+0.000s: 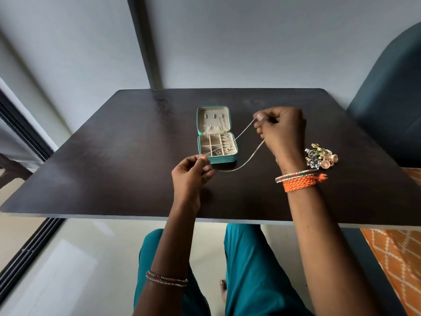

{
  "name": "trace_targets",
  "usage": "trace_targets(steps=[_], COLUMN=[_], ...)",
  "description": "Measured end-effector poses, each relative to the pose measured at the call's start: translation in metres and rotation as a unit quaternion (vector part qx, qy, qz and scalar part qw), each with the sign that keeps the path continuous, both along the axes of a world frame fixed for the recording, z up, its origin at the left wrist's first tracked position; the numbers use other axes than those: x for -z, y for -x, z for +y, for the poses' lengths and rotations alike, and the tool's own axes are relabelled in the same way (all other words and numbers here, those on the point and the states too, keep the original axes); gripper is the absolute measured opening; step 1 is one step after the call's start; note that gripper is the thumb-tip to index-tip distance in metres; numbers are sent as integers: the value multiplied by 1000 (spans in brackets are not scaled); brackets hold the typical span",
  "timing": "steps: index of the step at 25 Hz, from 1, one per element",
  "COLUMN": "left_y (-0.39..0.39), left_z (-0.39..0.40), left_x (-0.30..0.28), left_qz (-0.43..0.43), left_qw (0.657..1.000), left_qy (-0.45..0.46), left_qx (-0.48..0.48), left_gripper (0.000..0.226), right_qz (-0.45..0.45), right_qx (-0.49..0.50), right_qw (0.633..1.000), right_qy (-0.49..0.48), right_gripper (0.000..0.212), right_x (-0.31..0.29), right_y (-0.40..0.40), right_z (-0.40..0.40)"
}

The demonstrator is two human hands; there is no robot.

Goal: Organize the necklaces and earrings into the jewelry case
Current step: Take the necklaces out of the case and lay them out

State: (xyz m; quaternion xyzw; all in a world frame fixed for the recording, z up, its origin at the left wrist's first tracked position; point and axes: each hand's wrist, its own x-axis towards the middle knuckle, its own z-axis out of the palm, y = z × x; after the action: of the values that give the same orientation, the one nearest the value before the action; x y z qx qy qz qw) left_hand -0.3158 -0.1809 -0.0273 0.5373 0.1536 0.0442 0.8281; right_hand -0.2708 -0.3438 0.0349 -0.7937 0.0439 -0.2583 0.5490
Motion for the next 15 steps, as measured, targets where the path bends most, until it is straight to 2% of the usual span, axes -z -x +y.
trace_targets(steps=[2,5,8,11,13,15], left_y=[4,8,11,9,6,3], left_z=[-5,-18,-47,-74,-83,-84], left_x=[-3,-6,-6,0,3,9], left_qz=[-7,33,94,135,131,104], left_qw=[997,991,985,988,991,994], left_qy=[40,-11,-40,-7,18,11], left_qx=[71,131,137,79,35,10], left_gripper=[8,11,20,24,19,17], right_qz=[-8,-2,-5,6,7,-12], right_qx=[-4,-4,29,50,53,42], right_qw=[995,986,991,999,996,995], right_qy=[-102,-167,-127,2,70,90], right_gripper=[18,12,13,12,11,12], right_x=[1,6,11,15,20,21], right_y=[-10,-24,-38,-52,-57,-55], right_z=[-18,-45,-55,-55,-55,-56])
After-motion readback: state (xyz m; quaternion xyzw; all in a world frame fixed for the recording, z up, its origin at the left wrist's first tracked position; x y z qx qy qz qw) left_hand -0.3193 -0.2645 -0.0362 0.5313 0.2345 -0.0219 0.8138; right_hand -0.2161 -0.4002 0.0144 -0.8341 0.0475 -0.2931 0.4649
